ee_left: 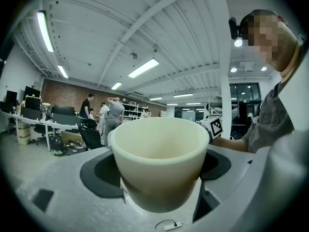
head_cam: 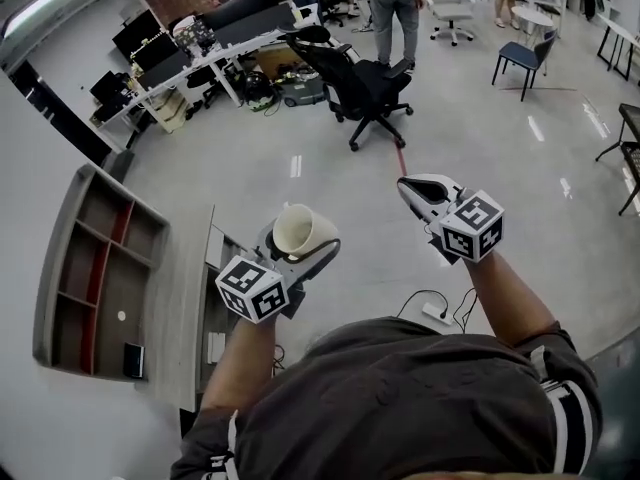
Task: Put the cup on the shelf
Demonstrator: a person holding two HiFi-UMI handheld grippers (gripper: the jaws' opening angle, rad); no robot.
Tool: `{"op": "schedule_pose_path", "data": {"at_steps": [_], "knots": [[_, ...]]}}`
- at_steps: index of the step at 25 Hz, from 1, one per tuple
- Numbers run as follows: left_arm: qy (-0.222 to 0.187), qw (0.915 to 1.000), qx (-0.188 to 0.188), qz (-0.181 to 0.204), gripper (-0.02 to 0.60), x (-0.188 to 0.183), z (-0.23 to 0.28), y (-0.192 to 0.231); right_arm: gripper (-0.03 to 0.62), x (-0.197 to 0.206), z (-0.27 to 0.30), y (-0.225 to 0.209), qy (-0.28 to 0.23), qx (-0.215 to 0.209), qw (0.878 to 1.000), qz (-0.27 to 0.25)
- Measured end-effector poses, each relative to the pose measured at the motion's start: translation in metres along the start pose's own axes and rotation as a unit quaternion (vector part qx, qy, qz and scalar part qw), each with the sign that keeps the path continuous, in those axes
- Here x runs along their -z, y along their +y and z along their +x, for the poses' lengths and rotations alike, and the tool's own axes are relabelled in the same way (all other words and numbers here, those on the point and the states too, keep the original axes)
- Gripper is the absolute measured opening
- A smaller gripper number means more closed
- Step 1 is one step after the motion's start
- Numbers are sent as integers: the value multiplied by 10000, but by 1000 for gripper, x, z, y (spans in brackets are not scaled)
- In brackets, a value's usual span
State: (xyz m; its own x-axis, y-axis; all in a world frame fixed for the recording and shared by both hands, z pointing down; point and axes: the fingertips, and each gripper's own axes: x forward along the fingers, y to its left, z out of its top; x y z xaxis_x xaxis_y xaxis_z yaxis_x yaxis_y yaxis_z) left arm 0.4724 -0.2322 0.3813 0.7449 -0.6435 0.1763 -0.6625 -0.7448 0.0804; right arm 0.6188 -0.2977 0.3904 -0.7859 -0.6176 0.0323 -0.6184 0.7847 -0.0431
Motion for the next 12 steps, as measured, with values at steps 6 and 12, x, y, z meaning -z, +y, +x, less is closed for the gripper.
{"op": "schedule_pose_path", "data": {"at_steps": [6,12], "knots": [[-302,9995,44,-51,425,6,-62,82,-8,-8,91,47,133,-35,9995,-278],[-278,9994,129,130,425,55,-186,220,-8,14,245,152,45,45,9997,-253]]}}
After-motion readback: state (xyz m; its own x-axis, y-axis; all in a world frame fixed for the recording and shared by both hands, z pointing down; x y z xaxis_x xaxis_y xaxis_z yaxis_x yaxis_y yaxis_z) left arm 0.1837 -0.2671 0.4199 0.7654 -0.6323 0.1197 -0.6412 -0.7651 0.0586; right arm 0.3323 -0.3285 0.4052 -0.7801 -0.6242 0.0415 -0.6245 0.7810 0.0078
